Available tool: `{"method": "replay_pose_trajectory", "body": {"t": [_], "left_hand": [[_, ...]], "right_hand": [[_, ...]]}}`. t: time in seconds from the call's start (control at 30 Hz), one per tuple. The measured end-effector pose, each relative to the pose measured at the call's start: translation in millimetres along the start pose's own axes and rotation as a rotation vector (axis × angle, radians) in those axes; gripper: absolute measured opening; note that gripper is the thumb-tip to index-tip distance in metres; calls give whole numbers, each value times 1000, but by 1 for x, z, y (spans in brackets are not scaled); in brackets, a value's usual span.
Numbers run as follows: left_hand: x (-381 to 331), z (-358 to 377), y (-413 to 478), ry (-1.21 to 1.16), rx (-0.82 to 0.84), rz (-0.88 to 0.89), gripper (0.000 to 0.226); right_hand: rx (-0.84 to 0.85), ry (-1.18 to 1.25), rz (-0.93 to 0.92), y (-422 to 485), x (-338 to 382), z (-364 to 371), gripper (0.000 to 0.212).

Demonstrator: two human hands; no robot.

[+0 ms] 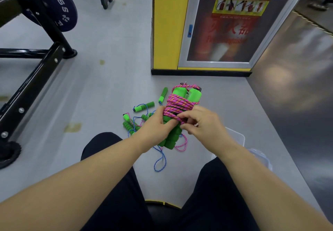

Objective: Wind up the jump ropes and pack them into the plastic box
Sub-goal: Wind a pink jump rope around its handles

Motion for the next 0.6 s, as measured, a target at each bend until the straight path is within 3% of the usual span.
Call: {"method": "replay_pose_trajectory", "body": {"t": [0.2, 0.37, 0.6], "left_hand": [[6, 5, -1, -164, 128, -74, 43], [9, 7, -1, -98, 129, -82, 59], [4, 9, 0, -26, 77, 10, 54]], "right_hand": [[43, -83, 1, -6, -1, 5, 9], [27, -84, 5, -9, -4, 9, 10], [-98, 24, 122, -13, -11, 10, 11]]}}
Point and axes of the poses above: each hand's wrist, its own y-axis towards the middle knuckle, its own z-axis out of the palm, x = y × z, the point moved 5 cm from there along y, towards the middle knuckle, and after that the axes turned 15 degrees about -y, right-handed, at the moved point
